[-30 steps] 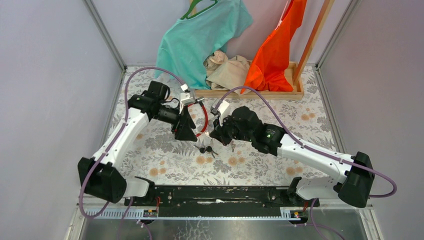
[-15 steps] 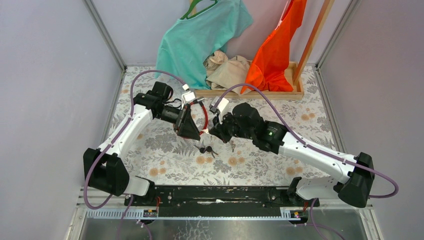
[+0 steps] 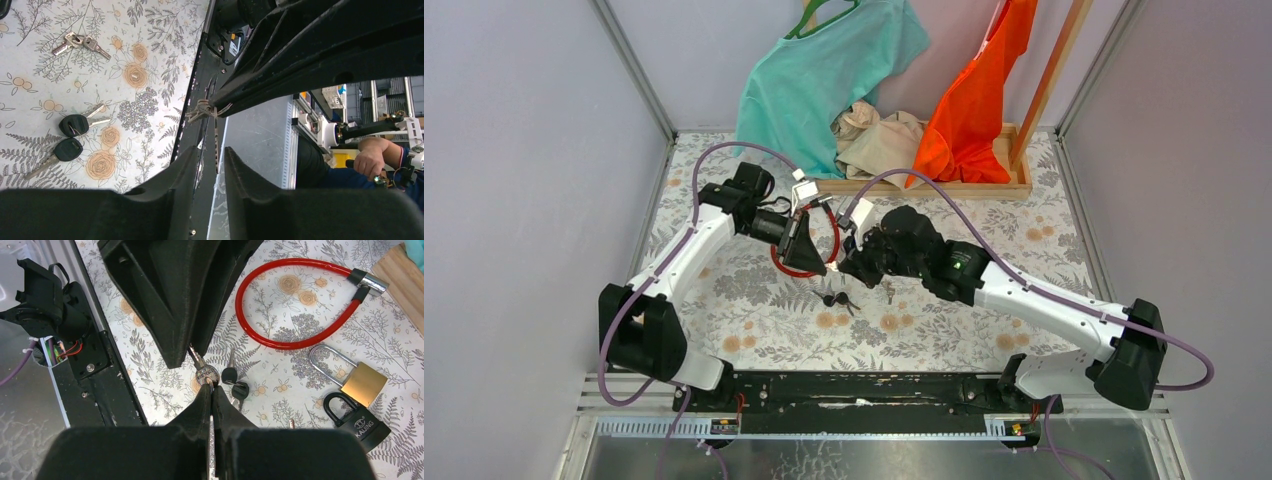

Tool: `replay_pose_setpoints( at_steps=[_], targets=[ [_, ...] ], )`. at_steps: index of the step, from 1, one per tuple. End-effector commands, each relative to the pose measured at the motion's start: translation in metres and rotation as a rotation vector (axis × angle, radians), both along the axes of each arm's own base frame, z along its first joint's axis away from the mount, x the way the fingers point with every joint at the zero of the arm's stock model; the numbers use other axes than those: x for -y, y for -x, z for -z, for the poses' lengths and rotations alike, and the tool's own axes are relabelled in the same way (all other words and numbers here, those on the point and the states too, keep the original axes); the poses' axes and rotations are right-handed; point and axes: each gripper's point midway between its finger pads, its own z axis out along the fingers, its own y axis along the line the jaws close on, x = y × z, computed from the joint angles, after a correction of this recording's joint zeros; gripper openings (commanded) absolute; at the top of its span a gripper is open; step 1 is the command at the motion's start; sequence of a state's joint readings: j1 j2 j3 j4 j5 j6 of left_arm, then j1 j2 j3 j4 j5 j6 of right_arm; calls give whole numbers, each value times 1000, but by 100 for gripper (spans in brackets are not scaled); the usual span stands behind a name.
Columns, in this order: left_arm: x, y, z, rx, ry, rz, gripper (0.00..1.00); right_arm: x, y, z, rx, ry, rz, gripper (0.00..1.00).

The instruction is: Unlock with the key

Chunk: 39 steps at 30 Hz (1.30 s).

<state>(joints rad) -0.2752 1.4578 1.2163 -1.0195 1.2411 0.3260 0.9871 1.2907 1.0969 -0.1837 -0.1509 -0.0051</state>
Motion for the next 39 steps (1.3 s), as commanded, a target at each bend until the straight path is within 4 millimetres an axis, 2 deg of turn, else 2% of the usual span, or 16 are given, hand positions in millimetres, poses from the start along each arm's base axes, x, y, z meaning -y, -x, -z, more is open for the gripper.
replay_pose_setpoints(
  at_steps=[1, 8, 14, 15, 16, 17, 19, 21, 24, 26, 34, 39],
  targets=[
    [4, -7, -10, 56, 16, 5, 30, -12, 3, -30, 55, -58, -45, 0],
    [1, -7, -6, 102, -6, 4, 2, -15, 9, -32, 36, -88, -50, 0],
    [1, -3, -11, 113, 11, 10, 0, -19, 10, -34, 14, -112, -48, 0],
    [1, -3, -11, 112, 14, 11, 0, -19, 10, -35, 8, -115, -45, 12],
    [1, -2, -12, 113, 16, 11, 0, -19, 10, -37, 2, -122, -41, 34],
    [1, -1, -12, 114, 18, 13, 0, -18, 12, -41, -1, -134, -42, 49],
    [0, 3, -14, 118, 29, 25, 0, -14, 13, -53, -13, -189, -61, 64],
    [0, 8, -18, 111, 47, 36, 0, -5, 11, -70, -94, -304, -81, 71],
    [1, 11, -24, 100, 68, 39, 0, 10, 4, -87, -199, -448, -125, 68],
    [2, 12, -29, 105, 83, 42, 0, 11, 7, -88, -228, -477, -163, 65],
    [4, 16, -50, 109, 137, 54, 0, 2, 19, -76, -334, -537, -235, 54],
    [4, 19, -57, 105, 157, 59, 0, 0, 18, -67, -366, -562, -228, 47]
  ],
)
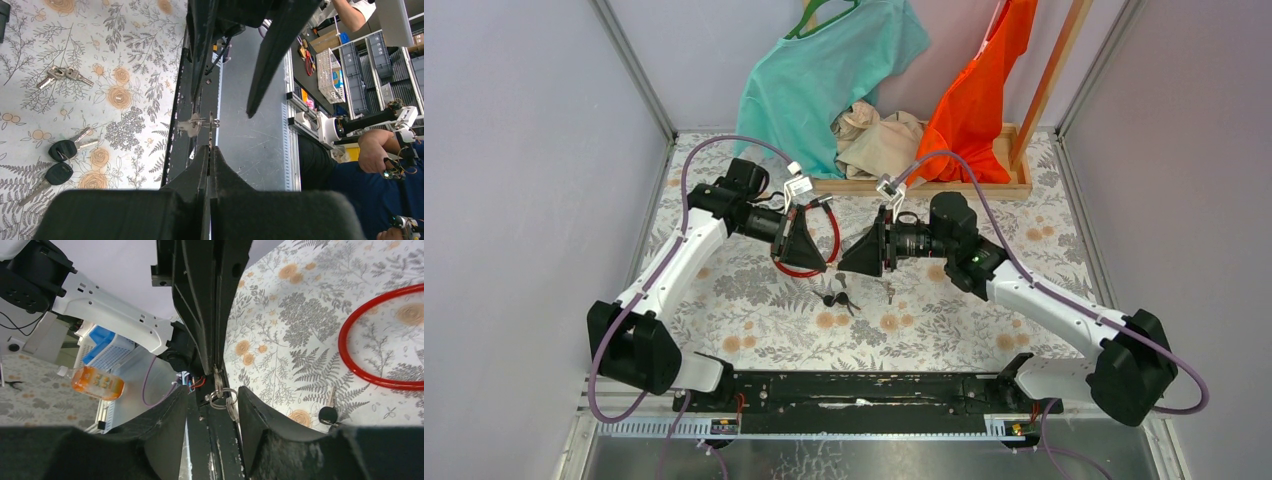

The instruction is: Unlock with the key

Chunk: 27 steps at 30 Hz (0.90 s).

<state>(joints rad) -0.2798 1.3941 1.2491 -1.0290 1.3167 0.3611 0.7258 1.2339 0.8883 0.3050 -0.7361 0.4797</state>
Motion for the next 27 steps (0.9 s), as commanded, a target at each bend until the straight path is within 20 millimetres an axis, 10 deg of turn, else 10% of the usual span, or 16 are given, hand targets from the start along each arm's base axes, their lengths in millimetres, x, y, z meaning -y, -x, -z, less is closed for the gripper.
replay_pose_setpoints(
  at_steps=[1, 27],
  targets=[
    [2, 8, -24, 2, 60, 21, 0, -6, 7, -21, 12, -109, -50, 46],
    [4, 6, -30, -11, 88, 33, 0, -5, 18, -23, -43, -190, -86, 0]
  ],
)
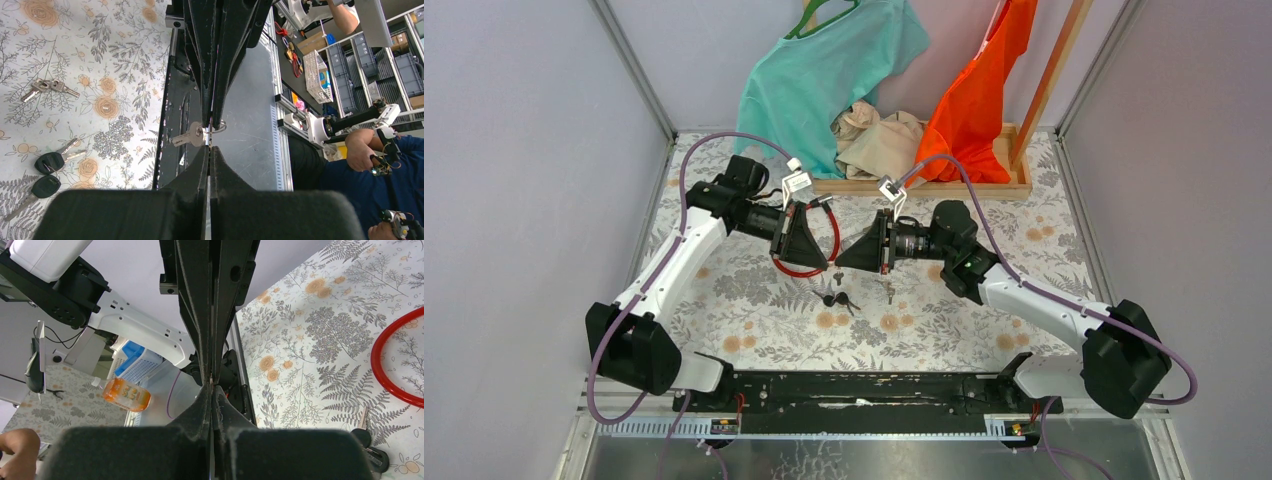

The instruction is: Unlock with the key

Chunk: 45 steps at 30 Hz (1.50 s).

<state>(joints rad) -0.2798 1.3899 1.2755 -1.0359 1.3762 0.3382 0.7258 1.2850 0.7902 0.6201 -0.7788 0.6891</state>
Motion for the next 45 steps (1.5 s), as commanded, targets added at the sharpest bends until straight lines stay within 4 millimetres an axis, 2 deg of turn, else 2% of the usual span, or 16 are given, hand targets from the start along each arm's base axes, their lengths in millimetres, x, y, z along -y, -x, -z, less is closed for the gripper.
replay_pose_setpoints(
  at_steps=[1, 7, 8, 10, 12, 14, 17, 20, 22, 26, 29, 32, 36, 39, 41, 45],
  targets=[
    [1, 0, -10, 0, 27, 11, 1, 6, 15, -19, 44, -60, -52, 0],
    [3, -3, -5, -25, 24, 13, 2, 10, 17, -13, 33, -53, -51, 0],
    [3, -3, -5, -25, 23, 12, 6, 10, 18, -12, 32, -55, -53, 0],
    [2, -4, -3, -16, 12, 7, 45, 12, 16, -14, 33, -60, -47, 0],
    [2, -8, 3, 8, -11, -1, 66, 18, 8, -15, 22, -53, -21, 0],
    [-1, -19, 19, 47, -85, -33, 81, 30, -4, -8, -5, -19, 28, 0],
    [-5, -49, 48, 118, -204, -102, 89, 57, -28, 9, -27, 49, 151, 0],
    [-5, -80, 75, 180, -288, -154, 90, 87, -51, 33, -25, 205, 343, 0],
    [-2, -100, 92, 229, -335, -170, 90, 104, -59, 41, -16, 284, 456, 0],
    [13, -149, 127, 249, -444, -201, 89, 126, -60, 47, 2, 336, 571, 0],
    [27, -185, 146, 146, -490, -280, 83, 139, -58, 48, 18, 368, 626, 0],
    [40, -210, 169, 173, -564, -337, 76, 147, -55, 48, 38, 394, 649, 0],
    [53, -231, 191, 288, -623, -357, 64, 151, -54, 47, 58, 405, 657, 0],
    [54, -242, 206, 316, -654, -359, 54, 151, -54, 46, 65, 414, 651, 0],
    [51, -246, 216, 329, -679, -354, 47, 150, -54, 44, 72, 411, 647, 0],
    [45, -241, 236, 370, -744, -318, 43, 148, -54, 42, 76, 402, 638, 0]
  ],
)
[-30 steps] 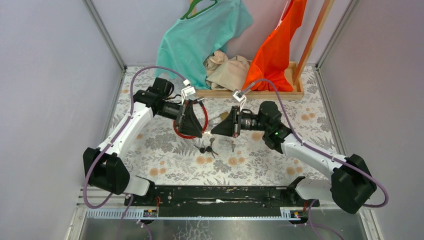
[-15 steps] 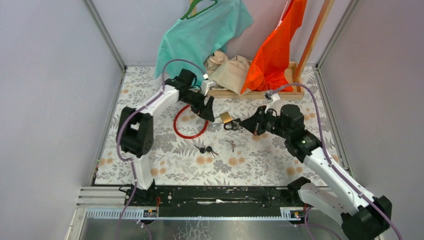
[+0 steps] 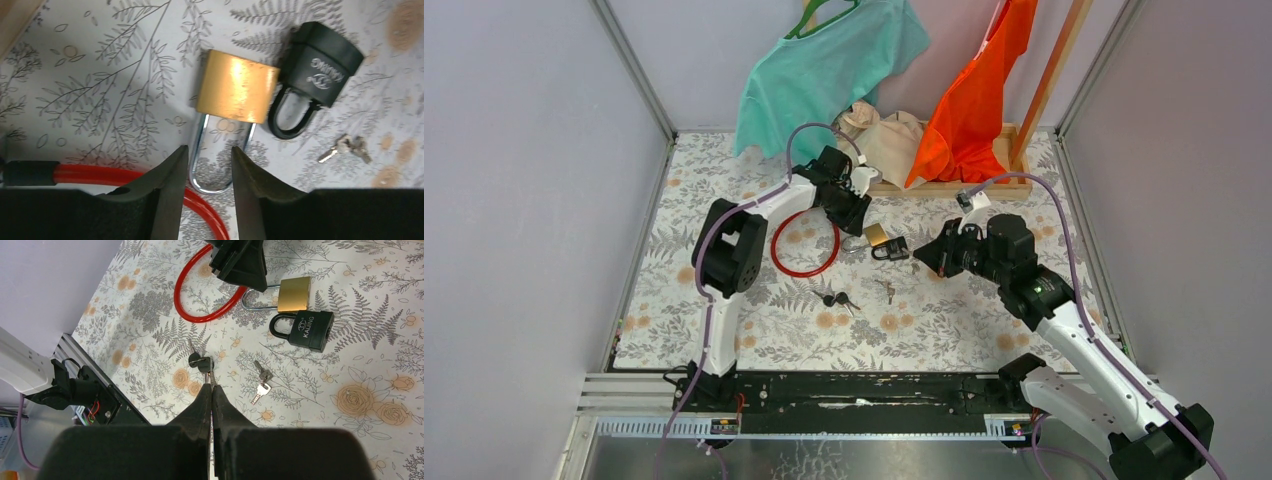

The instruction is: Unlock with the key

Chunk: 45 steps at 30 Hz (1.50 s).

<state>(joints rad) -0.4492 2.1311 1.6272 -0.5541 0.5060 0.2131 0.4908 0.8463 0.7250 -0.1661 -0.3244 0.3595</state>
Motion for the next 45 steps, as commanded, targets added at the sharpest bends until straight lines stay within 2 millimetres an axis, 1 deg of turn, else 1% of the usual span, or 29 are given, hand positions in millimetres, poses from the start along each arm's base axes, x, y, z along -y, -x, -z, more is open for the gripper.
replay_pose_setpoints(
  at_steps=[1, 8, 11, 17, 20, 22, 24, 25, 26, 29, 32, 35, 36, 39, 41, 45],
  targets=[
    [-7, -20, 11, 123, -81, 25, 43, -1, -7, -18, 61, -10, 0, 0],
    [-12, -4, 32, 136, -149, 104, 42, -3, -8, -22, 68, -18, -9, 0],
    [-14, -6, 39, 154, -179, 114, 42, -5, -6, -23, 68, -25, -16, 0],
    [-14, -6, 42, 159, -183, 140, 41, -6, -3, -26, 67, -43, -26, 0],
    [-17, -1, 46, 150, -200, 167, 37, -7, -1, -27, 66, -50, -35, 0],
    [-20, 4, 47, 141, -211, 194, 28, -7, 0, -29, 67, -56, -39, 0],
    [-22, 9, 46, 133, -215, 224, 14, -8, 1, -31, 71, -61, -43, 0],
    [-23, 10, 44, 137, -213, 234, 10, -8, 1, -32, 71, -62, -43, 0],
    [-22, 10, 41, 141, -210, 239, 8, -8, 2, -33, 73, -64, -44, 0],
    [-19, 9, 29, 162, -188, 242, 15, -7, 4, -35, 76, -66, -46, 0],
    [-16, 11, 23, 166, -174, 268, 16, -6, 4, -35, 78, -68, -42, 0],
    [-18, 10, 25, 156, -191, 266, 21, -6, 4, -35, 77, -66, -43, 0],
    [-20, 11, 28, 149, -198, 268, 21, -6, 4, -35, 78, -66, -43, 0],
    [-23, 15, 32, 128, -218, 271, 7, -7, 4, -35, 76, -66, -43, 0],
    [-25, 16, 27, 133, -228, 295, 0, -7, 4, -36, 75, -68, -44, 0],
    [-32, 25, 8, 151, -246, 356, 0, -7, 4, -37, 76, -70, -46, 0]
  ],
)
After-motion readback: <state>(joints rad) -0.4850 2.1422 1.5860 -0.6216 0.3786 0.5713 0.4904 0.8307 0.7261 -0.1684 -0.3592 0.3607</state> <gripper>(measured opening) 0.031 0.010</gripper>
